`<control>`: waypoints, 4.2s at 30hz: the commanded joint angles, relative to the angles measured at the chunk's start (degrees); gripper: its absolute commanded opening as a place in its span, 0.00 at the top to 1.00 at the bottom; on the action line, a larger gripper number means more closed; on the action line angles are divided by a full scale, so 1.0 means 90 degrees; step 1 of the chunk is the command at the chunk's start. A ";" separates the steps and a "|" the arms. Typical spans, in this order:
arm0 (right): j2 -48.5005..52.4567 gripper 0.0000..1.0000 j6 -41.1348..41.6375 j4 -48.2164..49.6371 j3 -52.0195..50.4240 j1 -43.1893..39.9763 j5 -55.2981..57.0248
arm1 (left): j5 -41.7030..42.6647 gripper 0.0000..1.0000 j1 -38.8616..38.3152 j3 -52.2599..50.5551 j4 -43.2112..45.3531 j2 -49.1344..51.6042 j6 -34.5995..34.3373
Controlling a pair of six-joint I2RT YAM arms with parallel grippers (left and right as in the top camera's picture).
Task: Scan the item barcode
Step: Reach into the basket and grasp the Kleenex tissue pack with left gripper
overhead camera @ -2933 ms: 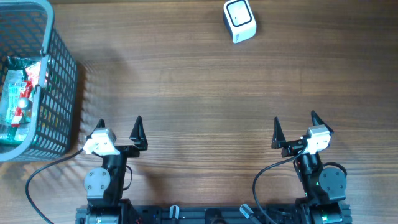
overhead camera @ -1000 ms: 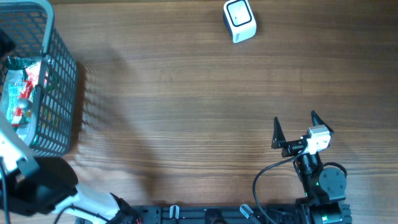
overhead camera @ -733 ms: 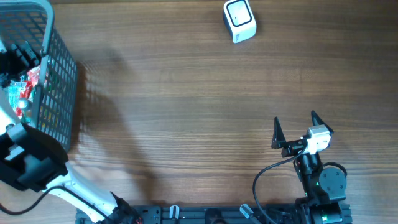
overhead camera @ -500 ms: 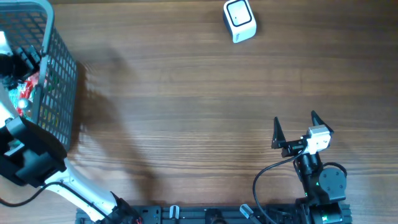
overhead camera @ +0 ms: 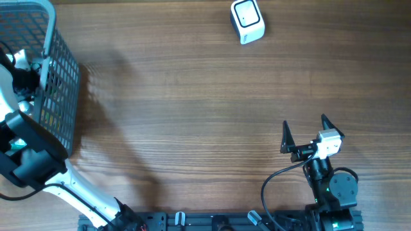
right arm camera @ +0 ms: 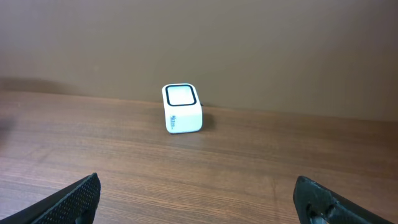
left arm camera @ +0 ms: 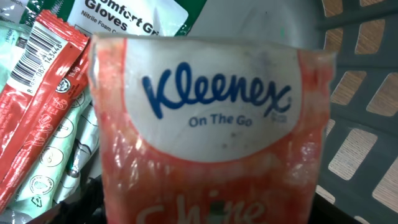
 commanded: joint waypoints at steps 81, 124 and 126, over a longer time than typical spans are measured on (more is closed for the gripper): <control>-0.0039 0.00 -0.0012 0.0017 -0.0005 -0.0039 -0.0063 | -0.0051 0.67 -0.0182 -0.0814 0.0537 -0.0896 0.0267; -0.0039 0.00 -0.0010 0.0017 -0.0005 -0.0039 -0.0063 | 0.0078 0.67 -0.0483 -0.0333 0.1367 -0.0495 0.0073; -0.0039 0.01 -0.0010 0.0017 -0.0005 -0.0039 -0.0063 | 0.0114 0.63 -0.0483 -0.0335 0.1362 -0.0452 0.0073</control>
